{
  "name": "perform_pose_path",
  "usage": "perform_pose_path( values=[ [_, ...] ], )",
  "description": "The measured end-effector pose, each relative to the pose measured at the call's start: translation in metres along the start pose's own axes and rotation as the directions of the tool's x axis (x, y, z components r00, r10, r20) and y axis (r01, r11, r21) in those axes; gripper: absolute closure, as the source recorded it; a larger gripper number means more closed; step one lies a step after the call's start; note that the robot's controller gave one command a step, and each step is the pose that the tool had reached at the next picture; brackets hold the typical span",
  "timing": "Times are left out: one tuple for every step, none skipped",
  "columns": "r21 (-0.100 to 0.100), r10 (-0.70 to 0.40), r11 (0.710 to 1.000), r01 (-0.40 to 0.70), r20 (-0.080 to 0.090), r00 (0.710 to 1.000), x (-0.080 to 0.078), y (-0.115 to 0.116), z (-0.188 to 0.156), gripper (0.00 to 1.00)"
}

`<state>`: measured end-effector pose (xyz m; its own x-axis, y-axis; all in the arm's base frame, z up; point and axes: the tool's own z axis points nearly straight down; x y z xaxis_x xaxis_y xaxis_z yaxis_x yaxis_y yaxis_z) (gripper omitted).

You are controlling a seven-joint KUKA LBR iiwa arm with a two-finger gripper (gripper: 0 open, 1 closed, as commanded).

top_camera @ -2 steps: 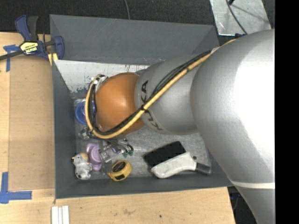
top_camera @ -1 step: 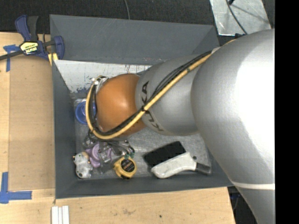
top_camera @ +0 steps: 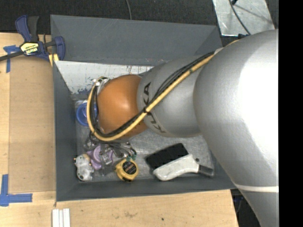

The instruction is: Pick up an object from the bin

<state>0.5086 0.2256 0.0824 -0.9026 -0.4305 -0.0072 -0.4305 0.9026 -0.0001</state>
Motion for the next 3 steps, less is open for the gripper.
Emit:
perform_pose_path(
  values=[
    [0.000, 0.000, 1.000, 0.000, -0.002, 1.000, 0.001, 0.000, -0.004, 1.00],
    [-0.001, 0.000, 1.000, 0.000, -0.008, 1.000, 0.003, 0.000, -0.022, 1.00],
    [0.000, 0.000, 1.000, -0.001, -0.010, 1.000, 0.003, 0.000, -0.043, 1.00]
  ],
)
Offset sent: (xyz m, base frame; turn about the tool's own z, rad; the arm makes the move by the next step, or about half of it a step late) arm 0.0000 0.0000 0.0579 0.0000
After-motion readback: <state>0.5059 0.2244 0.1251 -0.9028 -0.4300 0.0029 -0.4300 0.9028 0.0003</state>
